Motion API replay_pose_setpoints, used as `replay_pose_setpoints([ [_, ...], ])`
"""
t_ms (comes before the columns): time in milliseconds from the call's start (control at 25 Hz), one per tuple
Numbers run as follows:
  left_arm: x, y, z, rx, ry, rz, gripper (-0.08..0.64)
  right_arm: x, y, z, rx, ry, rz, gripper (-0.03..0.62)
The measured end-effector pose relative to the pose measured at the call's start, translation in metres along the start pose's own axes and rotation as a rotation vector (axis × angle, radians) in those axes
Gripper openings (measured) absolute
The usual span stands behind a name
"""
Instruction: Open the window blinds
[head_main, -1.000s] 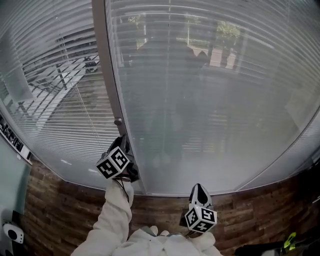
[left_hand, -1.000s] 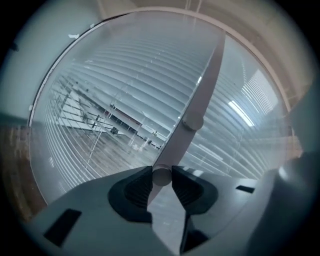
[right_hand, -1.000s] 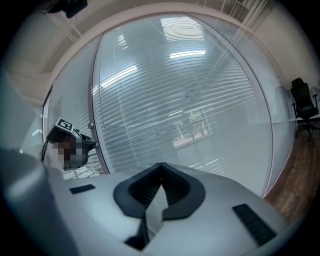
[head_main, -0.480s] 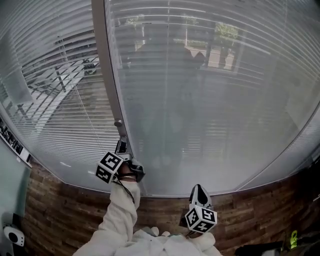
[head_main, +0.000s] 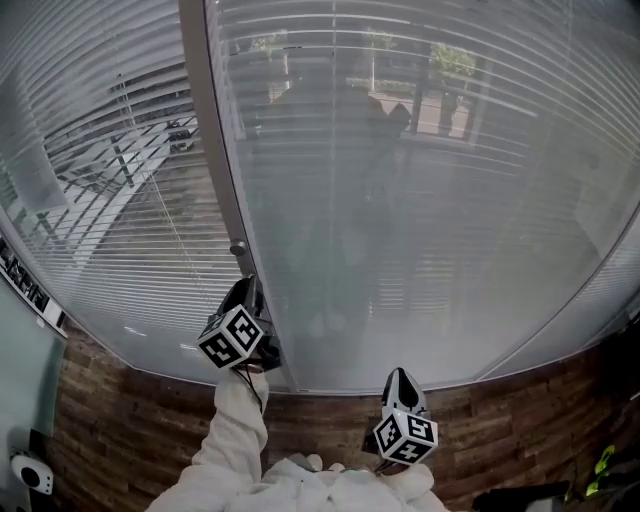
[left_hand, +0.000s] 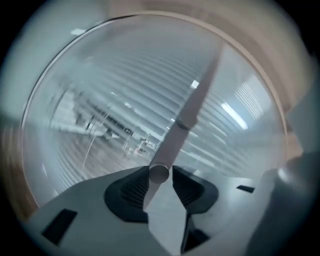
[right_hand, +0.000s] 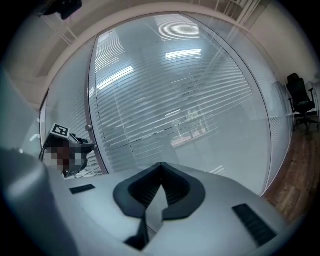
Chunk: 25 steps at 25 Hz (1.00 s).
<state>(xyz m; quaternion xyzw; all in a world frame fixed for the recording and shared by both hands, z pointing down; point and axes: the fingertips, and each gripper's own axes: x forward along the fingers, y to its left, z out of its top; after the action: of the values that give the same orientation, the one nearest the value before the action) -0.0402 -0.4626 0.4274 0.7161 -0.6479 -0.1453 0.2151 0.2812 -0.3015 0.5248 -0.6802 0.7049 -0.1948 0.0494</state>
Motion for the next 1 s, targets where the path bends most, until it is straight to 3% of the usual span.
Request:
replay_pose_setpoints([
  [80, -0.007, -0.010, 0.004, 0.465, 0.021, 0.047, 0.160, 0.002, 0.003, -0.001, 0.000, 0.005, 0.009, 0.014],
  [240, -0.013, -0.021, 0.000, 1.530, 0.017, 0.195, 0.202, 0.005, 0.009, -0.002, 0.002, 0.012, 0.031, 0.014],
  [280, -0.012, -0.023, -0.004, 1.738, 0.013, 0.212, 0.201, 0.005, 0.010, -0.003, 0.003, 0.013, 0.035, 0.014],
  [320, -0.011, -0.023, -0.008, 1.884, 0.016, 0.213, 0.201, 0.005, 0.012, -0.003, 0.004, 0.014, 0.038, 0.014],
  [360, -0.009, -0.022, -0.011, 1.969, 0.024, 0.201, 0.201, 0.006, 0.013, -0.004, 0.006, 0.015, 0.041, 0.014],
  [560, 0.005, -0.010, -0.021, 2.140, 0.112, 0.143, 0.201, 0.006, 0.014, -0.009, 0.020, 0.022, 0.040, 0.014],
  [640, 0.009, -0.006, -0.022, 2.180, 0.139, 0.141, 0.199, 0.006, 0.015, -0.009, 0.025, 0.020, 0.037, 0.014],
  [680, 0.010, -0.005, -0.022, 2.182, 0.140, 0.141, 0.164, 0.005, 0.015, -0.009, 0.027, 0.018, 0.034, 0.014],
  [840, 0.008, -0.009, -0.021, 2.136, 0.099, 0.139, 0.126, 0.003, 0.009, -0.008, 0.032, 0.009, 0.014, 0.013],
  [1000, 0.009, -0.011, -0.020, 1.920, 0.086, 0.101, 0.124, 0.004, 0.005, -0.007, 0.035, 0.004, -0.002, 0.014],
])
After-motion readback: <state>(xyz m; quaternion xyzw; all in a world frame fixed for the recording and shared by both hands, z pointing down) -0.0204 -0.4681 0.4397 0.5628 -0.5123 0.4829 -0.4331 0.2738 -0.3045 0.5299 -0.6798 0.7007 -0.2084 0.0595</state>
